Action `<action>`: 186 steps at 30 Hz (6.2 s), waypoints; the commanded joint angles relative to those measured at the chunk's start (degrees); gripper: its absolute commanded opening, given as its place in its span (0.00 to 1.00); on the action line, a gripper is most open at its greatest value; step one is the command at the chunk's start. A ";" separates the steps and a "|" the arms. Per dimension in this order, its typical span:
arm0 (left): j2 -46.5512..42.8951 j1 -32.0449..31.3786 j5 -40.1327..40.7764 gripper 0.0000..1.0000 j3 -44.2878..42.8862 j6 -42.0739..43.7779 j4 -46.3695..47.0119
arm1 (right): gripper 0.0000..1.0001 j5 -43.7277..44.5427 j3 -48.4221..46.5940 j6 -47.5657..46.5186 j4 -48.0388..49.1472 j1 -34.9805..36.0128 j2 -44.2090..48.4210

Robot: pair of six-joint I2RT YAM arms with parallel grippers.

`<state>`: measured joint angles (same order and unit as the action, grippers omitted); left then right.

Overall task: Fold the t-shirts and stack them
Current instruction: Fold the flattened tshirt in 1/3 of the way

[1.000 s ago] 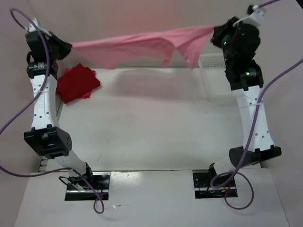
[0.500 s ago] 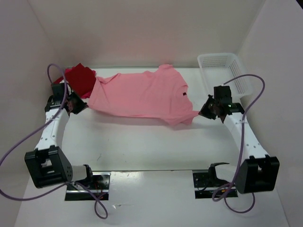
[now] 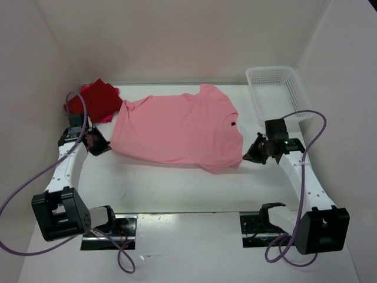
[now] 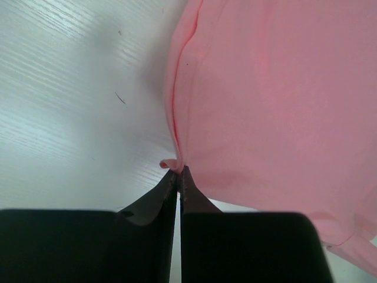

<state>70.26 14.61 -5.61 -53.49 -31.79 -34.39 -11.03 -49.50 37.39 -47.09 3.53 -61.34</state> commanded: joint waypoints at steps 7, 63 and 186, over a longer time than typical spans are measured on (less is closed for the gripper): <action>14.02 0.42 1.47 0.07 -5.65 -0.46 8.11 | 0.01 5.49 -10.35 -2.75 10.79 -1.24 -14.14; 27.12 -2.31 -0.46 0.57 -3.90 -7.94 20.15 | 0.45 13.40 -9.32 -6.81 20.54 2.36 -26.03; 11.73 -4.24 3.42 0.79 -12.59 2.87 -7.36 | 0.44 9.80 -5.34 4.63 -6.52 -3.53 1.58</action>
<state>83.07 10.50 0.69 -61.06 -28.82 -43.29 -2.17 -50.17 44.23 -51.86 0.36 -60.55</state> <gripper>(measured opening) 0.817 0.436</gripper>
